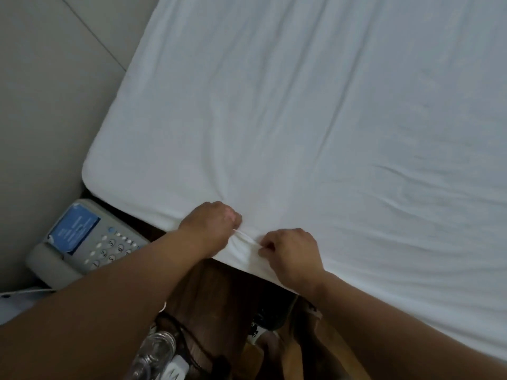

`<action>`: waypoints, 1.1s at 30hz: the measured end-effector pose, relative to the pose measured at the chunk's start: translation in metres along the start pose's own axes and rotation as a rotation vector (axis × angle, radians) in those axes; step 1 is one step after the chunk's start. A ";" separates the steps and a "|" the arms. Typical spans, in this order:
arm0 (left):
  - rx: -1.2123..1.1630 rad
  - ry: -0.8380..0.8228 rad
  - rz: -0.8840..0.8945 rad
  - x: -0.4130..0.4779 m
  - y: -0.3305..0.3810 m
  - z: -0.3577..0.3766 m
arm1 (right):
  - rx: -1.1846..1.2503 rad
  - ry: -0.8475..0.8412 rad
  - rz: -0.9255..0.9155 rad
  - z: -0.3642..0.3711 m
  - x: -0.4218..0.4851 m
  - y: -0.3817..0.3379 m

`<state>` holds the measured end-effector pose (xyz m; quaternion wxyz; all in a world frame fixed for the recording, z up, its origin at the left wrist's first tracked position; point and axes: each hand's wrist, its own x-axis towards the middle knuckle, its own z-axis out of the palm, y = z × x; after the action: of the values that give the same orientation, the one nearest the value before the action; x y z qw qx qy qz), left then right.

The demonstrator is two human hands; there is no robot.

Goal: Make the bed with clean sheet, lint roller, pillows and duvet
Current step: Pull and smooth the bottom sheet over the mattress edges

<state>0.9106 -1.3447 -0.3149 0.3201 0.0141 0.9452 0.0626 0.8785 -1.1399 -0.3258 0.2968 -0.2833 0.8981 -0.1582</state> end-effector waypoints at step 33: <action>-0.493 0.803 -0.964 0.054 -0.249 -0.020 | -0.460 0.145 -0.910 -0.083 0.416 -0.201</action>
<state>0.8590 -1.5904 -0.3640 -0.0702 -0.5071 0.8496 0.1270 0.6338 -1.5400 -0.3549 0.0649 -0.6920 0.7135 -0.0888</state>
